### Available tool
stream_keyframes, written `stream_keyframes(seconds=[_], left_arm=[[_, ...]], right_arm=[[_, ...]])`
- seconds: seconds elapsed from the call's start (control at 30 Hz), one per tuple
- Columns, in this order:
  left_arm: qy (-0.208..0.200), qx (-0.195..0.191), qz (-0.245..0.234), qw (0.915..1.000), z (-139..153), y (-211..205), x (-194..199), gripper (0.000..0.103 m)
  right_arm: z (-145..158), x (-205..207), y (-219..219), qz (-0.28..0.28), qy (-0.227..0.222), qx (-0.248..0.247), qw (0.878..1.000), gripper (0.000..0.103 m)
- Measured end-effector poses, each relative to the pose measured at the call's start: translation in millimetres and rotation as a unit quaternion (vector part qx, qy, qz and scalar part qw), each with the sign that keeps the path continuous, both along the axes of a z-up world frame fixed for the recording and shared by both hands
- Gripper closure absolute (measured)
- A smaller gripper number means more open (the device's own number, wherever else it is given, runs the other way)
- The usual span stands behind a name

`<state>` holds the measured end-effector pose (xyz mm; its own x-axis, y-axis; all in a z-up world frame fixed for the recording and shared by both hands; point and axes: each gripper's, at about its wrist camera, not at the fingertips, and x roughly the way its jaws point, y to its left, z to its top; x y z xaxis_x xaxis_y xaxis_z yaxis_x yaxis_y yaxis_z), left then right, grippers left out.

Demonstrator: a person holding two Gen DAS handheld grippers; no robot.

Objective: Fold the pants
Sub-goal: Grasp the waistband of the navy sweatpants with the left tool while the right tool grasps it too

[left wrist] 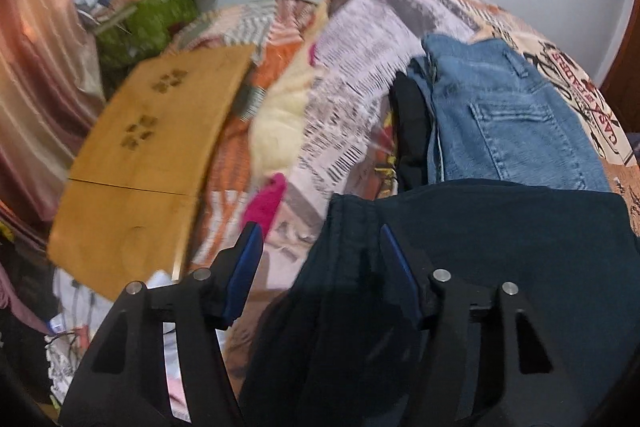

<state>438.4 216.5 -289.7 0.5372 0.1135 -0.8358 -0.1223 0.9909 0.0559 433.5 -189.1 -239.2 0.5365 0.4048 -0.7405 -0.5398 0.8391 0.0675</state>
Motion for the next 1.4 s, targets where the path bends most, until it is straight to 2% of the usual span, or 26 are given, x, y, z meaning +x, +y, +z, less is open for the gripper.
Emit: stream_keyframes(seconds=[0.13, 0.33, 0.43, 0.47, 0.5, 0.57, 0.67, 0.83, 1.03, 1.17, 1.2, 1.23, 1.27, 1.3, 1.33, 1.4], left_arm=[[0.037, -0.040, -0.002, 0.9985, -26.9, 5.3, 23.7, 0.043], [0.064, -0.075, -0.021, 0.9949, -50.3, 1.6, 40.5, 0.059], [0.067, -0.081, -0.030, 0.9941, -52.9, -0.8, 43.4, 0.071], [0.065, -0.079, -0.032, 0.9943, -51.5, -2.7, 42.7, 0.079], [0.062, -0.069, -0.031, 0.9952, -50.1, -4.3, 41.8, 0.081], [0.058, -0.062, -0.034, 0.9958, -47.0, -5.8, 38.6, 0.084], [0.044, -0.053, -0.031, 0.9972, -37.3, -5.0, 33.5, 0.090], [0.011, -0.044, -0.014, 0.9989, -9.3, 3.0, 21.3, 0.092], [-0.011, -0.023, 0.019, 0.9995, 23.3, 27.2, 7.3, 0.092], [-0.012, -0.015, 0.007, 0.9998, 29.7, 29.4, -2.5, 0.092], [-0.012, -0.011, 0.003, 0.9999, 28.4, 26.3, -4.7, 0.092], [-0.011, -0.006, -0.002, 0.9999, 27.1, 23.3, -6.0, 0.092], [-0.012, 0.002, -0.006, 0.9999, 25.2, 19.6, -6.3, 0.092], [-0.012, 0.006, -0.008, 0.9999, 23.3, 16.7, -6.3, 0.092], [-0.011, 0.008, -0.010, 0.9999, 21.1, 14.0, -5.2, 0.092], [-0.010, 0.004, -0.010, 0.9999, 17.0, 11.2, -1.2, 0.092]], right_arm=[[-11.9, 8.7, 11.8, 0.028, 0.016, -0.009, 0.999, 0.058], [-30.2, 17.5, 30.6, 0.067, 0.043, -0.033, 0.996, 0.058], [-38.5, 23.9, 35.9, 0.072, 0.058, -0.036, 0.995, 0.059], [-39.2, 25.1, 35.4, 0.071, 0.061, -0.030, 0.995, 0.064], [-39.2, 26.7, 34.9, 0.067, 0.064, -0.025, 0.995, 0.067], [-37.7, 26.8, 34.3, 0.059, 0.062, -0.023, 0.996, 0.084], [-32.9, 23.6, 36.1, 0.063, 0.047, -0.023, 0.997, 0.094], [-17.5, 20.0, 40.5, 0.058, -0.010, -0.039, 0.997, 0.098], [5.7, 36.6, 56.3, 0.047, -0.051, -0.024, 0.997, 0.098], [4.5, 37.4, 62.4, 0.055, -0.029, -0.021, 0.998, 0.093], [3.6, 37.4, 60.2, 0.055, -0.022, -0.019, 0.998, 0.089], [2.7, 37.4, 57.3, 0.052, -0.015, -0.018, 0.998, 0.077], [1.4, 37.3, 53.8, 0.048, -0.012, -0.021, 0.999, 0.059], [0.4, 36.0, 51.1, 0.043, -0.014, -0.026, 0.999, 0.052], [-0.9, 36.0, 48.7, 0.041, -0.018, -0.030, 0.999, 0.048], [-5.4, 39.1, 46.2, 0.045, -0.013, -0.041, 0.998, 0.048]])
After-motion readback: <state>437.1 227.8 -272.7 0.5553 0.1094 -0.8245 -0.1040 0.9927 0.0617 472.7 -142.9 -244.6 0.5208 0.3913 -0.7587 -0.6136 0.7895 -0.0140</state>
